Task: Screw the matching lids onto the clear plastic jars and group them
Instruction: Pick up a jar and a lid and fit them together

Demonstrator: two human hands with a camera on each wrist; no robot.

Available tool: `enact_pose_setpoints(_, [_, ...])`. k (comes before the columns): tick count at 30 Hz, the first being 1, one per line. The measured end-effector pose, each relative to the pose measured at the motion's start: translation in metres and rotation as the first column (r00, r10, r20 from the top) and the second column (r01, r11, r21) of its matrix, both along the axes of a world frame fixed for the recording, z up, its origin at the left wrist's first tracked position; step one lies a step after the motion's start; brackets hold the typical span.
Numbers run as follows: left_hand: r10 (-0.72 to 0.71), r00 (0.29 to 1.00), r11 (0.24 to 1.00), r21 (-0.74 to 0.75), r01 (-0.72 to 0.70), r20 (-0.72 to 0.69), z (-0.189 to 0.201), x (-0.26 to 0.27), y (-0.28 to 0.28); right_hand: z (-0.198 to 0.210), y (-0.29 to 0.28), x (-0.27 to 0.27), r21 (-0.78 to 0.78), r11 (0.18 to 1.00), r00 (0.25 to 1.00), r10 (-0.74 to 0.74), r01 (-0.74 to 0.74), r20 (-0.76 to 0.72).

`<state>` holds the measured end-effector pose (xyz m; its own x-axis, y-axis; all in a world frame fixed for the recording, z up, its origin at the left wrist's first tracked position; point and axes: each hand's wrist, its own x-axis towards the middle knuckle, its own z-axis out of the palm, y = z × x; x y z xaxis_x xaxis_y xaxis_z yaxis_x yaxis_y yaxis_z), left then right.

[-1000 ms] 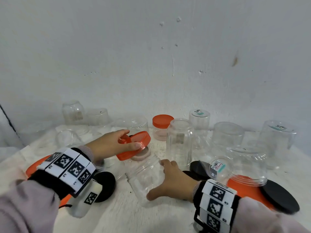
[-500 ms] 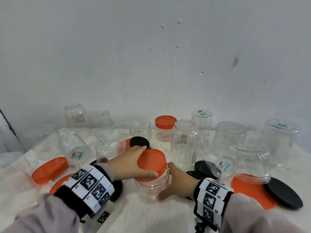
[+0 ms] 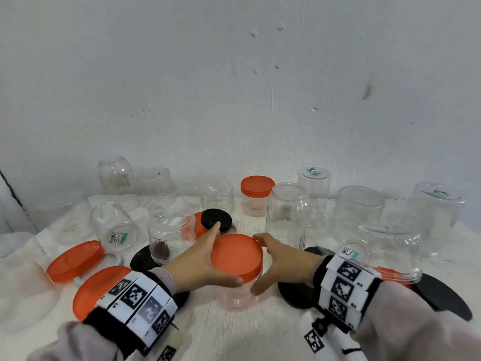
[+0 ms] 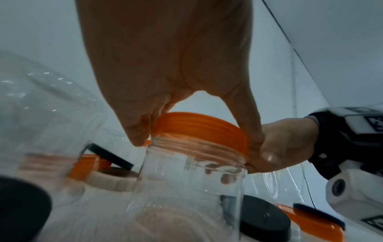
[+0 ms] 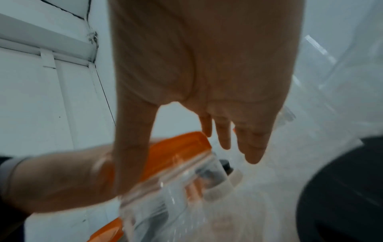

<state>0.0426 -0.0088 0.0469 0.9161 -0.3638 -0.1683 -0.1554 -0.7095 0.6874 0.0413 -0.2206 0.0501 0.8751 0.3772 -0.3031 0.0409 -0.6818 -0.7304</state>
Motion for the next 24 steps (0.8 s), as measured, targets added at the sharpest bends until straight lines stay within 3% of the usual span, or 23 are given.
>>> enact_pose_setpoints(3, [0.025,0.995,0.987,-0.153,-0.040,-0.098,-0.015,-0.001,0.009,0.021,0.007,0.007,-0.042,0.993,0.993,0.109,-0.107,0.054])
enact_pose_setpoints(6, [0.016,0.991,0.965,-0.259,-0.049,-0.130,-0.027,-0.001,0.011,0.034,0.023,0.015,-0.186,0.962,0.969,0.221,-0.198,0.110])
enact_pose_setpoints(9, [0.029,0.988,0.948,-0.311,-0.076,-0.153,-0.035,-0.001,0.013,0.039,0.039,0.021,-0.387,0.885,0.938,0.326,-0.258,0.119])
enact_pose_setpoints(13, [0.050,0.981,0.933,-0.343,-0.113,-0.188,-0.040,0.000,0.015,0.044,0.052,0.026,-0.541,0.790,0.912,0.399,-0.288,0.097])
enact_pose_setpoints(18, [0.039,0.980,0.919,-0.378,-0.112,-0.195,-0.040,0.000,0.015,0.047,0.058,0.026,-0.621,0.720,0.893,0.445,-0.309,0.072])
enact_pose_setpoints(24, [0.035,0.981,0.901,-0.418,-0.113,-0.191,-0.038,-0.001,0.014,0.050,0.059,0.025,-0.650,0.694,0.880,0.469,-0.310,0.081])
